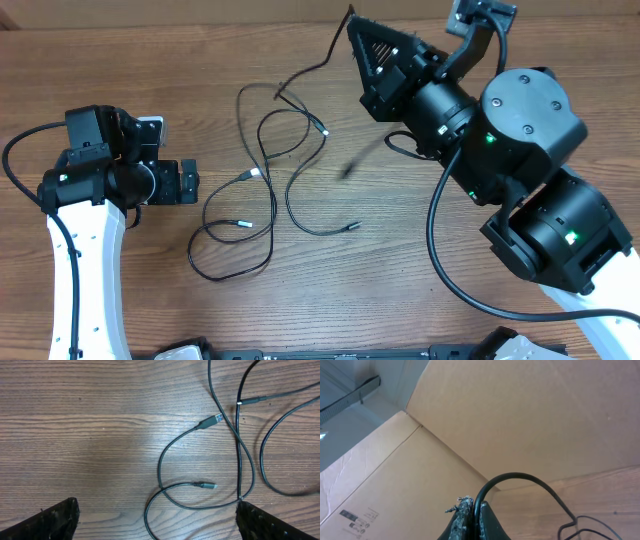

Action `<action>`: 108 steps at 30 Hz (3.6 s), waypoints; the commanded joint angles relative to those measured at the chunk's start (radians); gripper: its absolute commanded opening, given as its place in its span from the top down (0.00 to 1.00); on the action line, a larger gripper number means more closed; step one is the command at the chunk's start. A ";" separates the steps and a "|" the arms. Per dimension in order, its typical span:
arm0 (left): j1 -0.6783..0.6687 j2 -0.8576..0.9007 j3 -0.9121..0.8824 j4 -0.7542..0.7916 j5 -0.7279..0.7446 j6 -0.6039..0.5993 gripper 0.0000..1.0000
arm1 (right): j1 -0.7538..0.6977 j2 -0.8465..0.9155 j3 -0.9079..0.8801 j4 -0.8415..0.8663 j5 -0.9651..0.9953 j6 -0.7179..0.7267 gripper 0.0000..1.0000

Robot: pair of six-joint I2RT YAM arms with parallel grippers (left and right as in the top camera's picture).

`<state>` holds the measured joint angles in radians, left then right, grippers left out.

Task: Untangle cables
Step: 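Lift the grasped cable with the right gripper and pull it up-right, then carry the cable to the far right and drop it on the table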

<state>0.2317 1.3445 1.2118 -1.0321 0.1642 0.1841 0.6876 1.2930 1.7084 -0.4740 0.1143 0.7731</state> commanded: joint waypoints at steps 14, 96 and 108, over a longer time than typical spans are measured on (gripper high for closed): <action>0.010 -0.008 0.016 0.000 0.001 0.014 0.00 | -0.052 -0.010 0.121 0.256 0.042 -0.012 0.96; 0.010 -0.008 0.016 0.000 0.001 0.014 0.00 | -0.755 0.420 0.178 -0.102 -0.378 -0.589 0.96; 0.010 -0.008 0.016 0.000 0.002 0.014 0.00 | -0.916 0.650 0.178 0.044 -0.310 -0.508 0.96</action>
<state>0.2317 1.3445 1.2118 -1.0321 0.1642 0.1841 -0.1814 1.8809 1.8721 -0.4633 -0.2367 0.2539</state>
